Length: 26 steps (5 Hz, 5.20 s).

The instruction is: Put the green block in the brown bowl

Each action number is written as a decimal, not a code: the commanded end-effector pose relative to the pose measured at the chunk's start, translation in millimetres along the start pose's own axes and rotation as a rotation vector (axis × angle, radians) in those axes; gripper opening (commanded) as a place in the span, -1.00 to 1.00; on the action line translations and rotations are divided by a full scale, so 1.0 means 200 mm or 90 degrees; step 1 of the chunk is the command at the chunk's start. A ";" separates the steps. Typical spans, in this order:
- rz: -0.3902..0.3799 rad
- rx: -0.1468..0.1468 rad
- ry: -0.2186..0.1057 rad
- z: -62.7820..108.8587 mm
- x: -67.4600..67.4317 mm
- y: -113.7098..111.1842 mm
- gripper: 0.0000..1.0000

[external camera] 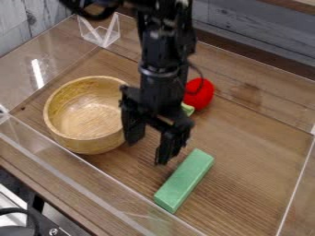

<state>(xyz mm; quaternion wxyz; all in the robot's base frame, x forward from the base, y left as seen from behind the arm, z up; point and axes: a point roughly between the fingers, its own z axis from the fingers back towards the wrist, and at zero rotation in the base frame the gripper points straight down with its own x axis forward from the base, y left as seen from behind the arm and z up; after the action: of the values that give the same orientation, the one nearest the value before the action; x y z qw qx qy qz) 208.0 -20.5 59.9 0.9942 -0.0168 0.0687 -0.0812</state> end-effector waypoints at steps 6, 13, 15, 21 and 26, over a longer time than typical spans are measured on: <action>-0.102 -0.011 -0.148 -0.14 0.14 -0.13 1.00; -0.011 0.003 -0.162 -0.12 0.08 -0.21 1.00; 0.012 0.000 -0.169 -0.16 0.12 -0.17 1.00; 0.198 0.008 -0.233 0.22 0.14 0.16 -1.00; 0.223 -0.002 -0.216 0.08 0.18 0.18 -1.00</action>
<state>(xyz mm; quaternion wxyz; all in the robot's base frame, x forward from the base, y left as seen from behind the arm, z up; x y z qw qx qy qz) 241.2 7.2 60.5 0.9925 -0.0190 -0.0769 0.0931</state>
